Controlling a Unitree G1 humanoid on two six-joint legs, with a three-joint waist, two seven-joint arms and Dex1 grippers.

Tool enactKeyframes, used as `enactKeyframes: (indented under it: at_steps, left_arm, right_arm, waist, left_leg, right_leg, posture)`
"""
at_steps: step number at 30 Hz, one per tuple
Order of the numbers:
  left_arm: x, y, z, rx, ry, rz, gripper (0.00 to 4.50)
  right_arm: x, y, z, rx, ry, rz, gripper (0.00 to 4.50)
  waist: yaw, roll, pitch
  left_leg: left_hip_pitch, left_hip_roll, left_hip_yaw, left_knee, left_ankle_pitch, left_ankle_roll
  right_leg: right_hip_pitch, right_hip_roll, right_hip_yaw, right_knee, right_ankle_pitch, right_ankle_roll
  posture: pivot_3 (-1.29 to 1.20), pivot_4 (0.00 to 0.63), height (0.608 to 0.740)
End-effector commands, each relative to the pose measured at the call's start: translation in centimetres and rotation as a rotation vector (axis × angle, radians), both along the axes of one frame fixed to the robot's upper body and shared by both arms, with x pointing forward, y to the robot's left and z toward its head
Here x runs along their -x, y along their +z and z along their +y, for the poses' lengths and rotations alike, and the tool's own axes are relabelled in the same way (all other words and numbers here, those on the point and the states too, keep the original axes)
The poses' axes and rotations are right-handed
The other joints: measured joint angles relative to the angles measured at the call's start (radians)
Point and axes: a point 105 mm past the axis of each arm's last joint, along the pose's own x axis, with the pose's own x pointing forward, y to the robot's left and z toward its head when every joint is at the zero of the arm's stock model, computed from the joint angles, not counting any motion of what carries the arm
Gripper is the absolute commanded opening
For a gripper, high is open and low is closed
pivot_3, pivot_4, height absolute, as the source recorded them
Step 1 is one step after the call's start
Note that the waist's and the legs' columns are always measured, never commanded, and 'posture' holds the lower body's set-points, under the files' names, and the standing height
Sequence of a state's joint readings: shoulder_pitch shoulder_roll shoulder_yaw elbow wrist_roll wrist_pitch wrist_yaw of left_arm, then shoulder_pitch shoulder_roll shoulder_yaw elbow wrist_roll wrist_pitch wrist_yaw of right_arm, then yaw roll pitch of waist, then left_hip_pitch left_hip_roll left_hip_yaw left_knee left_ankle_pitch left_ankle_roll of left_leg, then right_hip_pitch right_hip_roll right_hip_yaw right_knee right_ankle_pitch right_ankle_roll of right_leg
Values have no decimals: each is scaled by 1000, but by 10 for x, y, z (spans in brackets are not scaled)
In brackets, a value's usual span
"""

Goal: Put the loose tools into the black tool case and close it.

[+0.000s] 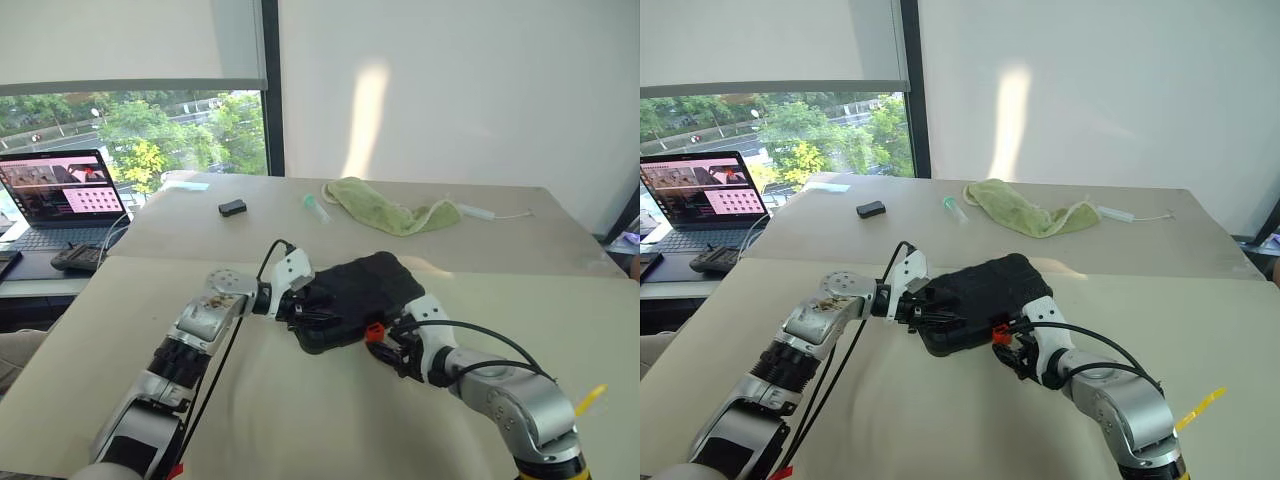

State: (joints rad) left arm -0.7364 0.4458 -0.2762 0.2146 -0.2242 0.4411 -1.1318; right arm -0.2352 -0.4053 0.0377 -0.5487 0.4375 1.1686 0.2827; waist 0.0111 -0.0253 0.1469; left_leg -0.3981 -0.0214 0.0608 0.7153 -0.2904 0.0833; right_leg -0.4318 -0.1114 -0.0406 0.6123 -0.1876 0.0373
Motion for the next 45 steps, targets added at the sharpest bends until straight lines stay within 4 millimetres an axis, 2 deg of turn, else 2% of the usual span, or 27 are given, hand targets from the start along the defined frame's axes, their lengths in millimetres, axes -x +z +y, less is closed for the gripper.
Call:
enactKeyframes:
  at_steps: [1,7,11,12,14,24,33,37,42,44,45]
  left_arm:
    - [3,-17,5,-49,19,50,2575]
    - [4,-17,5,-49,21,52,2575]
    - [4,-18,4,-48,26,54,2735]
    - [4,-18,4,-49,27,55,2735]
    - [3,-19,3,-52,29,57,2735]
    - [3,-26,4,-76,36,70,2735]
    - [4,-30,4,-88,32,71,2735]
    - [6,-32,5,-95,30,72,2735]
    - [8,-34,3,-97,25,75,2735]
    - [9,-34,3,-98,25,75,2735]
    - [9,-34,3,-98,26,75,2735]
  right_arm:
    - [-3,12,4,-23,13,-47,2984]
    - [-4,8,4,-24,10,-40,2984]
    - [-7,9,4,-20,7,-52,2003]
    - [-7,10,4,-20,10,-57,1582]
    - [-7,15,4,-16,22,-84,1260]
    - [-1,44,3,0,82,-189,1260]
    - [-4,54,8,11,105,-214,1259]
    - [-7,54,7,17,95,-206,1259]
    - [-18,37,4,58,85,-167,1259]
    - [-18,37,5,61,104,-175,2264]
    - [-17,37,6,57,117,-180,2430]
  waist:
    - [0,0,0]
    - [0,0,0]
    - [0,0,0]
    - [0,0,0]
    - [0,0,0]
    - [0,0,0]
    - [-3,0,0]
    - [-5,0,0]
    - [-8,0,0]
    - [-9,0,0]
    - [-9,1,0]
  left_leg:
    - [0,0,0,0,0,0]
    - [0,0,0,0,0,0]
    - [0,0,0,0,0,0]
    - [0,0,0,0,0,0]
    - [1,0,0,0,0,0]
    - [1,0,0,0,0,0]
    - [2,1,0,0,0,0]
    - [2,1,0,0,0,0]
    - [2,1,0,0,0,0]
    - [6,1,0,-1,0,0]
    - [7,1,0,-2,0,1]
  right_leg:
    - [0,0,0,0,0,0]
    - [0,0,0,0,0,0]
    - [0,0,0,0,0,0]
    - [0,0,0,0,0,0]
    - [1,0,0,0,0,0]
    - [1,0,0,0,0,0]
    - [1,0,0,0,0,0]
    - [1,0,0,0,0,0]
    - [1,0,0,0,0,0]
    - [5,0,0,0,0,0]
    - [7,0,0,-1,0,0]
  posture:
    - [0,150,740]
    - [0,150,740]
    - [0,150,740]
    - [0,150,740]
    - [0,150,740]
    - [0,150,740]
    - [0,150,740]
    - [0,150,740]
    - [0,150,740]
    - [0,150,740]
    - [0,150,740]
